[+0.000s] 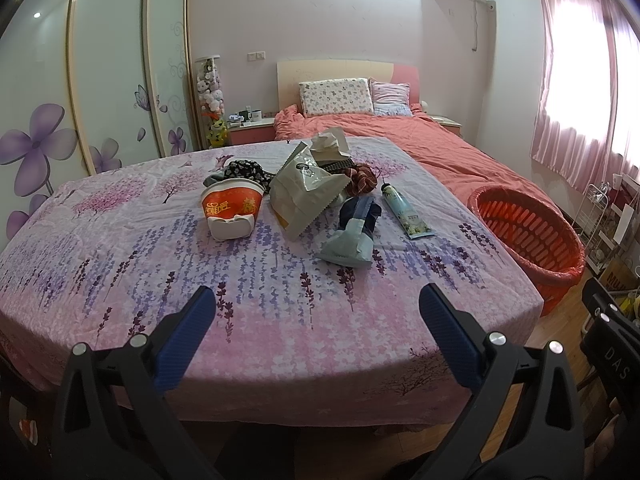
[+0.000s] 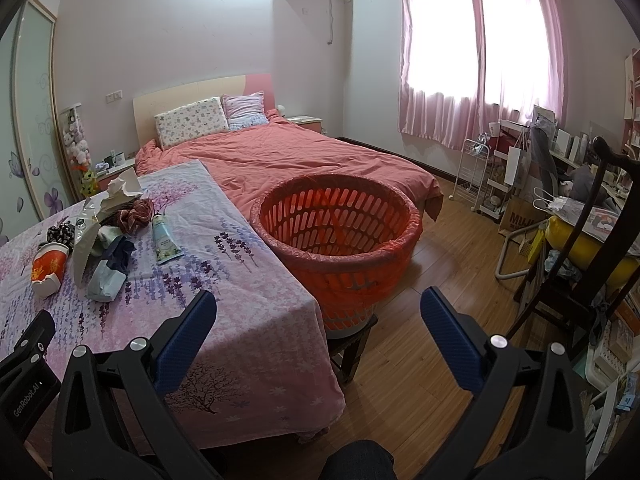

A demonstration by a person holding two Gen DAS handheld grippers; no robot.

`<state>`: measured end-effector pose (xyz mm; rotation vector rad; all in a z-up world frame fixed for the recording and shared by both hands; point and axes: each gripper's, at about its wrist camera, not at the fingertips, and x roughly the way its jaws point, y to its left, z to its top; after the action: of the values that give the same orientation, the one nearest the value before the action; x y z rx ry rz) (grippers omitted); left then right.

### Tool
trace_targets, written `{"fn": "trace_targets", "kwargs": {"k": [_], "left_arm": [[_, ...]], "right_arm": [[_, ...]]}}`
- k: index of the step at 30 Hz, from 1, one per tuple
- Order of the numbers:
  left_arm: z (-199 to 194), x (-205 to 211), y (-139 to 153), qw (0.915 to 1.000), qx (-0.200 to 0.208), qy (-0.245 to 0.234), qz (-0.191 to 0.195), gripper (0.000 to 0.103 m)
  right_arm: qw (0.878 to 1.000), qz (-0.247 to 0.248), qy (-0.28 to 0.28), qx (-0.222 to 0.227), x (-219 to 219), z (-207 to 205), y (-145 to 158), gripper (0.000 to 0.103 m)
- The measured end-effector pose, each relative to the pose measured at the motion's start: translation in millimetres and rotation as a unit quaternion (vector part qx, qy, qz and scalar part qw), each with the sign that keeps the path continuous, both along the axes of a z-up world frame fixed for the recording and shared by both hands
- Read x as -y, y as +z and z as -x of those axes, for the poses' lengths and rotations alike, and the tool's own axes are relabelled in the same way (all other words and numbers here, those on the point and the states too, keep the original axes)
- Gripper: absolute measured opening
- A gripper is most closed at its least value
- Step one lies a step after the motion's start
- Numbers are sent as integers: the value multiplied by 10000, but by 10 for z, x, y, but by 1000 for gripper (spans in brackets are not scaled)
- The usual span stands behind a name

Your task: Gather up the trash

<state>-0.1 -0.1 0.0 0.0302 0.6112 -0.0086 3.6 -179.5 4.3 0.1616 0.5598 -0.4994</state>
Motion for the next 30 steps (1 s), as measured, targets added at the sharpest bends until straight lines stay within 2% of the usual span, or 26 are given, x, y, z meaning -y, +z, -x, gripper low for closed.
{"fn": "trace_targets", "kwargs": {"k": [12, 20, 23, 25, 30], "left_arm": [[-119, -52, -46, 9999, -128, 5, -39, 99], [-551, -633, 52, 9989, -148, 413, 146, 99], [-745, -833, 71, 9980, -101, 630, 5, 99], [-904, -948, 78, 9972, -131, 729, -64, 99], [-1293, -1117, 42, 9968, -297, 741, -16, 99]], "right_arm": [[9998, -145, 113, -12, 69, -86, -60, 101], [9967, -627, 518, -88, 120, -493, -78, 101], [9943, -680, 816, -63, 45, -680, -75, 100], [9923, -668, 1042, -44, -22, -834, -64, 97], [9797, -1082, 1686, -88, -131, -1370, -85, 79]]}}
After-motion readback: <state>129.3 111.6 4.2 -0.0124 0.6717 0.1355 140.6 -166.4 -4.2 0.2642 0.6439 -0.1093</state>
